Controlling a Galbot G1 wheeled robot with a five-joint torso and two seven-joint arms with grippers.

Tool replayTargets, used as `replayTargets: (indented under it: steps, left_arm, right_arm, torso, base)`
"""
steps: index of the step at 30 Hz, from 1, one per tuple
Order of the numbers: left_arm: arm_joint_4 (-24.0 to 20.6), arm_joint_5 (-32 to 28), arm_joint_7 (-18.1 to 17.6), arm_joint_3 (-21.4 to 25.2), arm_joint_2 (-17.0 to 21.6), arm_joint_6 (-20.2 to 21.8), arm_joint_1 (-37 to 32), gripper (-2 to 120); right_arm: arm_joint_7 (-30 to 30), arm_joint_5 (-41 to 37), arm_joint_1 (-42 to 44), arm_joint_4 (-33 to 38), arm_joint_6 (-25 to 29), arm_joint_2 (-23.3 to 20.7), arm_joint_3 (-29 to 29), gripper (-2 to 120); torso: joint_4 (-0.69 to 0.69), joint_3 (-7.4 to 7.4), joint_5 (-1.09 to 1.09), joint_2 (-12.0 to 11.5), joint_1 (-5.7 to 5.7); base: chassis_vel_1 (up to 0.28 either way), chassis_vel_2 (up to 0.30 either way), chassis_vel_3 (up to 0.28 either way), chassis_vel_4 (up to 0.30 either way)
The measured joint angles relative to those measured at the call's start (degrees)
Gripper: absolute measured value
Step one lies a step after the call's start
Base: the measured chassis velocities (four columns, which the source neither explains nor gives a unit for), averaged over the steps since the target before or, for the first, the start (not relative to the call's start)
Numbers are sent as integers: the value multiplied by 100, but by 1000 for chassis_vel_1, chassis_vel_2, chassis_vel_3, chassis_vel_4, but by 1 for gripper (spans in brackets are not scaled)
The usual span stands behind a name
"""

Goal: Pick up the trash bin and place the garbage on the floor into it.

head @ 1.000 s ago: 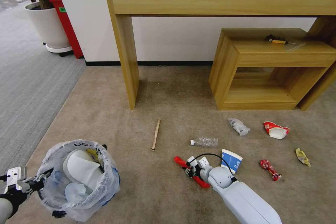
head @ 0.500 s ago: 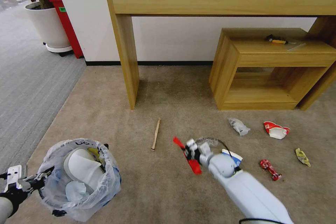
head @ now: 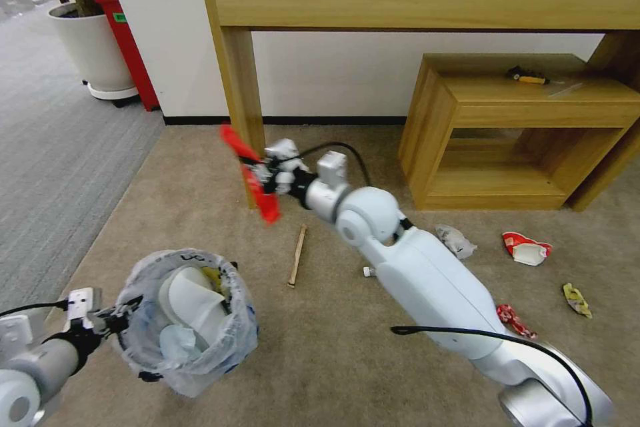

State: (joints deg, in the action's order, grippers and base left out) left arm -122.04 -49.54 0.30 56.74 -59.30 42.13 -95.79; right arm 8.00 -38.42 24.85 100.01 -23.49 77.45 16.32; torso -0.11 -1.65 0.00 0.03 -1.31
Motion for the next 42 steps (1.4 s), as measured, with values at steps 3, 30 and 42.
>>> replayTargets:
  steps: [3,30,42]
  left_arm:
    - [38,-120,-156,-178,196,0,68,0]
    - [-35,-476,-340,-116,359,0,0,0]
    - [123,-363,-130,100,297,0,-72,0]
  right_arm:
    - [-233,-231,13,68,-3,179,422,0]
    - [-1007,216,755,107,91,240,1506,59]
    - [-1300,249,924,459,25,139,870,98]
  torso:
    - [0,0,-1,0,0]
    - [-1,1,2,0,0]
    - [0,0,2,0,0]
  base:
    - [0,0,0,0]
    - [0,0,0,0]
    - [0,0,0,0]
